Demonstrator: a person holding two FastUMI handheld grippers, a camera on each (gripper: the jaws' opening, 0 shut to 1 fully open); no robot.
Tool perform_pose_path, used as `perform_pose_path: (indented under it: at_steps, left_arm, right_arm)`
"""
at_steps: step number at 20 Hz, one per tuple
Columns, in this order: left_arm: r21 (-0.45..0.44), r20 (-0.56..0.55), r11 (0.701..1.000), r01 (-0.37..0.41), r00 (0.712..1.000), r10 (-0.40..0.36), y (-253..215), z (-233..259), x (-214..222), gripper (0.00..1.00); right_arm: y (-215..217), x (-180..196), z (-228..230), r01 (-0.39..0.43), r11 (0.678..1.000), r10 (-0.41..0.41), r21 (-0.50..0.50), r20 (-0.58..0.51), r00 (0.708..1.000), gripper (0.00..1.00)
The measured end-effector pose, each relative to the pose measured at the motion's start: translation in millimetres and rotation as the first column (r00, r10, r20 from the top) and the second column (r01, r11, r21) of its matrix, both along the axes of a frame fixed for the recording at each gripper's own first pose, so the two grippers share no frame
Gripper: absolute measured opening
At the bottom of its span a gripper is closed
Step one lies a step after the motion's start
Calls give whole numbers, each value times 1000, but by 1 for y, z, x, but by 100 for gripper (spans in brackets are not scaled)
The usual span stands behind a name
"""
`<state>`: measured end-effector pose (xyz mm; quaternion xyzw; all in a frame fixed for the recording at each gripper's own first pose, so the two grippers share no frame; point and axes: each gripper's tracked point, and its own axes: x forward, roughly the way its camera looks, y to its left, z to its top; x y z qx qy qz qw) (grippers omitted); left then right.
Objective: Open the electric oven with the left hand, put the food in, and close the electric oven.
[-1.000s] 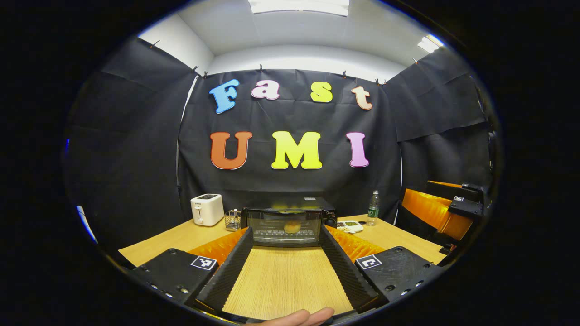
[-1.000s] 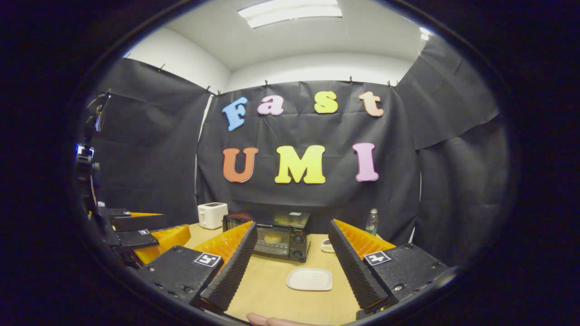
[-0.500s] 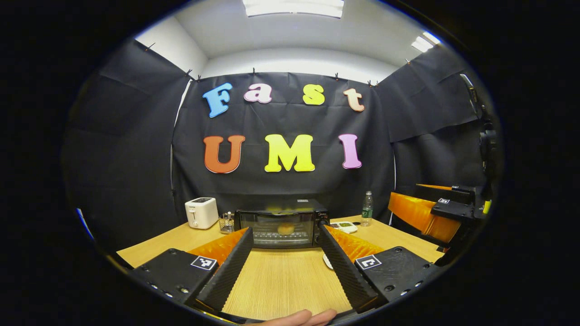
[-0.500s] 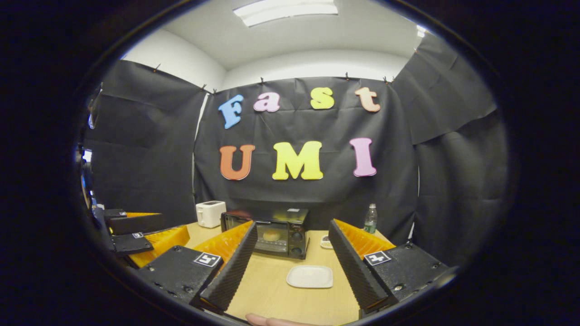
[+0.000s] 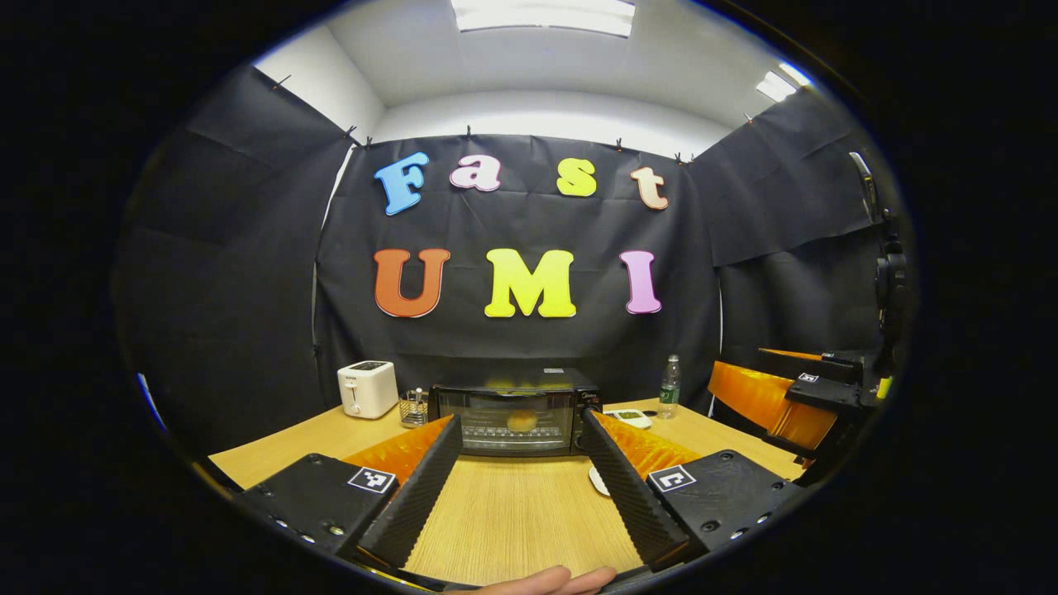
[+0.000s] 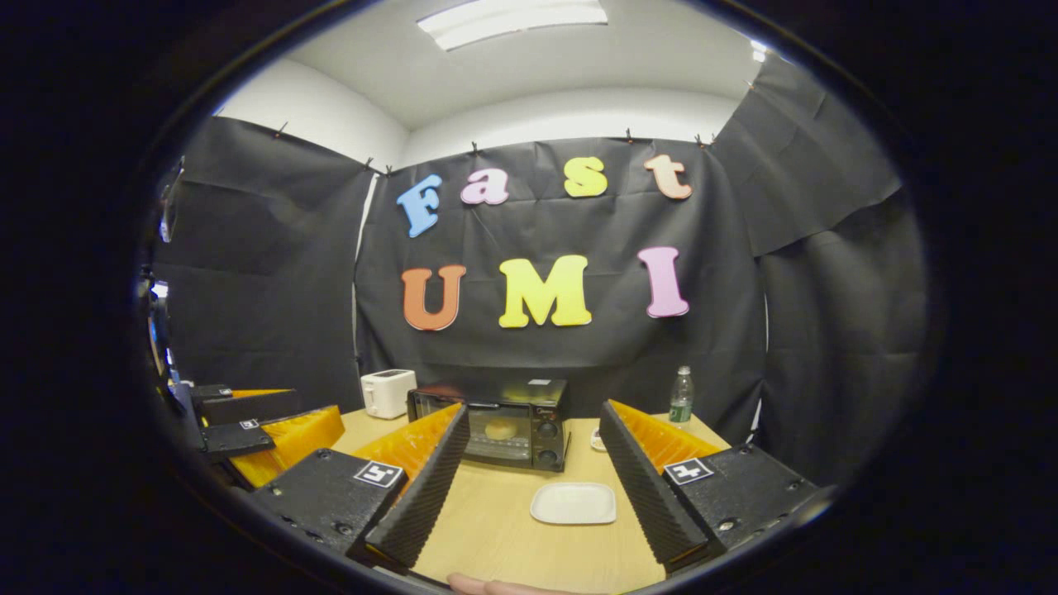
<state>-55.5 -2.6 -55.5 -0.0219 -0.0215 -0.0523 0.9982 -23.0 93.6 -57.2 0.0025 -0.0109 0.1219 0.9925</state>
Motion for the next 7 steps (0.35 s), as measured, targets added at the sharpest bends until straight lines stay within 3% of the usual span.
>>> perform_pose_path:
  at_steps: [2,3,6,7]
  left_arm:
    - [1,-4,1000,4,1000,-4,-2,-1,1,100]
    - [5,-6,1000,7,1000,-7,-3,-2,1,95]
    - [17,-13,1000,17,1000,-17,-8,-5,2,95]
    - [21,-19,1000,20,1000,-19,-9,-6,2,100]
  right_arm:
    - [1,1,1,1,1000,-1,1,0,1000,96]
    - [1,1,0,1,1000,-1,0,1,1000,96]
    - [-1,3,-1,7,1000,-7,1,-2,1000,96]
    - [-1,3,-2,7,1000,-7,1,-5,1000,96]
